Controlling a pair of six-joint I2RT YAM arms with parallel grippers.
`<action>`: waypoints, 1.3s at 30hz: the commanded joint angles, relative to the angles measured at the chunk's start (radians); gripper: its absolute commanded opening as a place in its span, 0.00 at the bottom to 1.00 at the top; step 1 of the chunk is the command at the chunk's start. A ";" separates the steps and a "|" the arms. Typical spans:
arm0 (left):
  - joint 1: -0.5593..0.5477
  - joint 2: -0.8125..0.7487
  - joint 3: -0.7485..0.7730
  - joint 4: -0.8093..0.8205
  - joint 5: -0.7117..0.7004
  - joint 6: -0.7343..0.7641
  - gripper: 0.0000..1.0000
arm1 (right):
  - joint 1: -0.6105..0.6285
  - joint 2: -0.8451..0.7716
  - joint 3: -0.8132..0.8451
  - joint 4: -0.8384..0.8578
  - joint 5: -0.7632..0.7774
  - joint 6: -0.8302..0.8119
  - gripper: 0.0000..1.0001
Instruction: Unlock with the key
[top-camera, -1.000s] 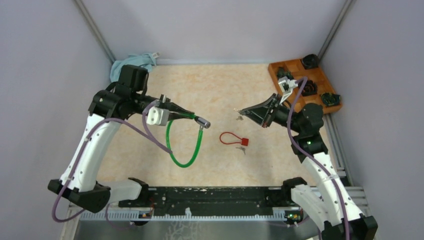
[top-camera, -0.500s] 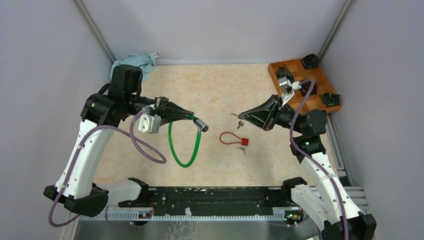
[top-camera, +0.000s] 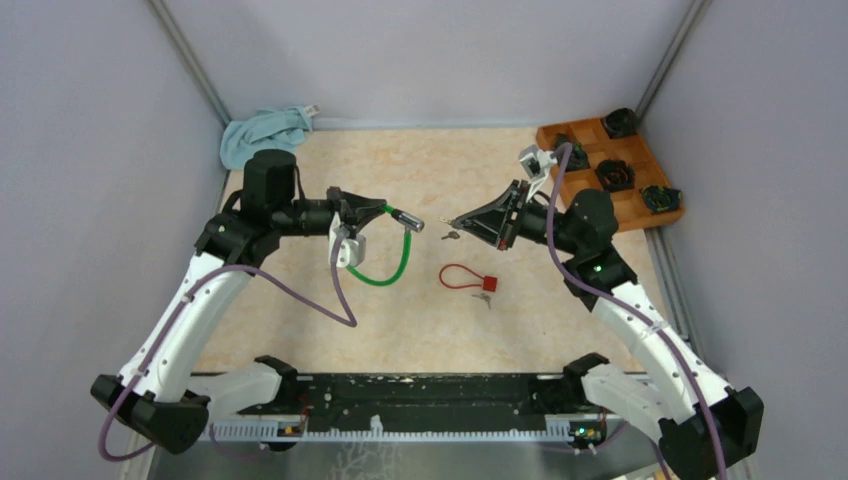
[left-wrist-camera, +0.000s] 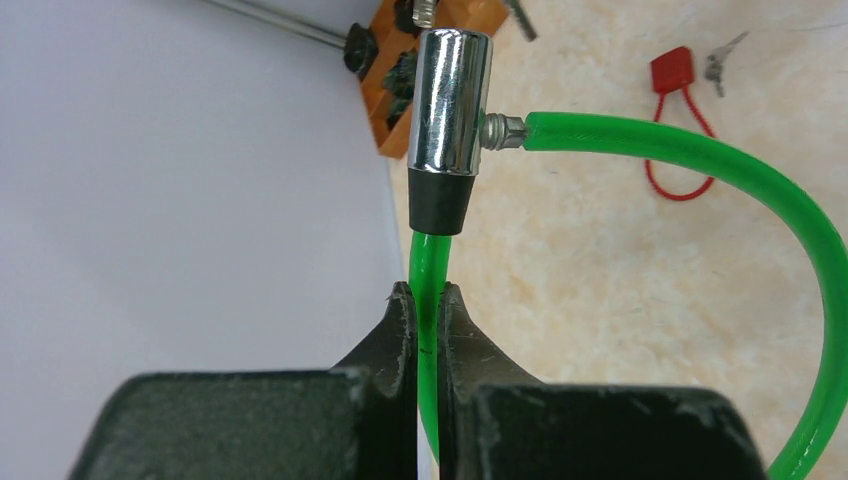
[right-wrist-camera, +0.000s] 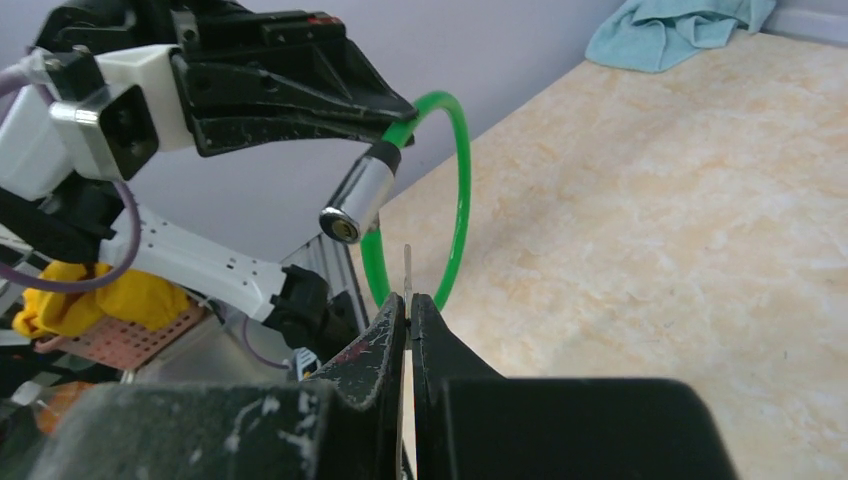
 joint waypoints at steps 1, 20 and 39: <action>-0.003 -0.046 -0.036 0.164 -0.042 -0.017 0.00 | 0.056 -0.022 0.031 -0.034 0.150 -0.128 0.00; -0.003 -0.075 -0.109 0.250 -0.053 -0.075 0.00 | 0.174 -0.033 0.067 -0.039 0.233 -0.154 0.00; -0.002 -0.079 -0.117 0.255 -0.059 -0.070 0.00 | 0.175 0.015 0.062 0.068 0.173 -0.046 0.00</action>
